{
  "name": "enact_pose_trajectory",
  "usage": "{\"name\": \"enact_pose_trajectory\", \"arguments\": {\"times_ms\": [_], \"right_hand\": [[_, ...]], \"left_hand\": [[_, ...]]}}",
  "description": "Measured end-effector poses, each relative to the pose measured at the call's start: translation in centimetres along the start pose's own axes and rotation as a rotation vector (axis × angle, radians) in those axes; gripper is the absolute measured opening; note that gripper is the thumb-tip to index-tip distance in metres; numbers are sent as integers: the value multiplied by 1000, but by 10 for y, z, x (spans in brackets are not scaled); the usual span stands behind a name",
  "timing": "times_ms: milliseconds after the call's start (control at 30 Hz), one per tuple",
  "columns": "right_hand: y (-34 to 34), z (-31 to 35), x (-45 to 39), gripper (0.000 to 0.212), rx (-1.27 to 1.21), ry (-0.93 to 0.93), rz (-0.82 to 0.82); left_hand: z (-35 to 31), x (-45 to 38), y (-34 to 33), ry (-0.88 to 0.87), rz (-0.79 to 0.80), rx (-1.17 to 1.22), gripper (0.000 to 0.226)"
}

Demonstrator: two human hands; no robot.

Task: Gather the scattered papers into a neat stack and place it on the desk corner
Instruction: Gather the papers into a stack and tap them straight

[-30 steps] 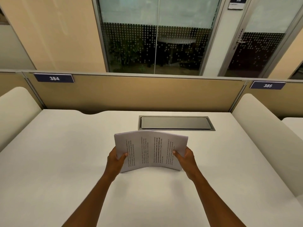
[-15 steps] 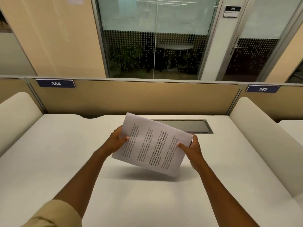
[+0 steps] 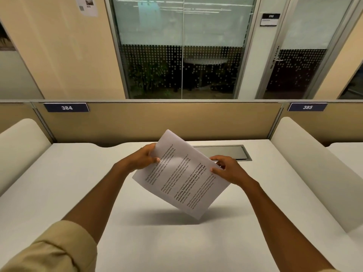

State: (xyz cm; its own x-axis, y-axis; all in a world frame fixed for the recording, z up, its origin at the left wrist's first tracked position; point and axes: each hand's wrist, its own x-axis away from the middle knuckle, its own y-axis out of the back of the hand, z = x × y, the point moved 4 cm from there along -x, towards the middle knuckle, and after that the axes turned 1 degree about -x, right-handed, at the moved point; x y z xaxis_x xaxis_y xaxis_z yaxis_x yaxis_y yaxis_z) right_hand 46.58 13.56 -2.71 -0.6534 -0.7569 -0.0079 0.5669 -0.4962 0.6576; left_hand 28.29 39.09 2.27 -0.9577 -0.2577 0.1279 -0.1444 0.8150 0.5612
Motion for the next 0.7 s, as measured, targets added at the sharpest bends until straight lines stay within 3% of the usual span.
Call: {"name": "enact_pose_trajectory", "arguments": {"times_ms": [200,333,467,600,700], "right_hand": [[-17,5,11,19,13,18,46],[-19,0,19,22,-84,-12,1],[-18,-11,27,23,-235,-83,-14],[-19,-29,41,27,-388,-164,-49],[-29,-41,47,29,-496,-212,-79]], "left_hand": [[-6,-4,-6,17,51,-19,35],[-3,-9,-1,62,-90,-66,13],[6,0,5,174,-286,-100,40],[29,25,-13,268,-421,276,50],[43,38,-53,297,-402,636,58]]}}
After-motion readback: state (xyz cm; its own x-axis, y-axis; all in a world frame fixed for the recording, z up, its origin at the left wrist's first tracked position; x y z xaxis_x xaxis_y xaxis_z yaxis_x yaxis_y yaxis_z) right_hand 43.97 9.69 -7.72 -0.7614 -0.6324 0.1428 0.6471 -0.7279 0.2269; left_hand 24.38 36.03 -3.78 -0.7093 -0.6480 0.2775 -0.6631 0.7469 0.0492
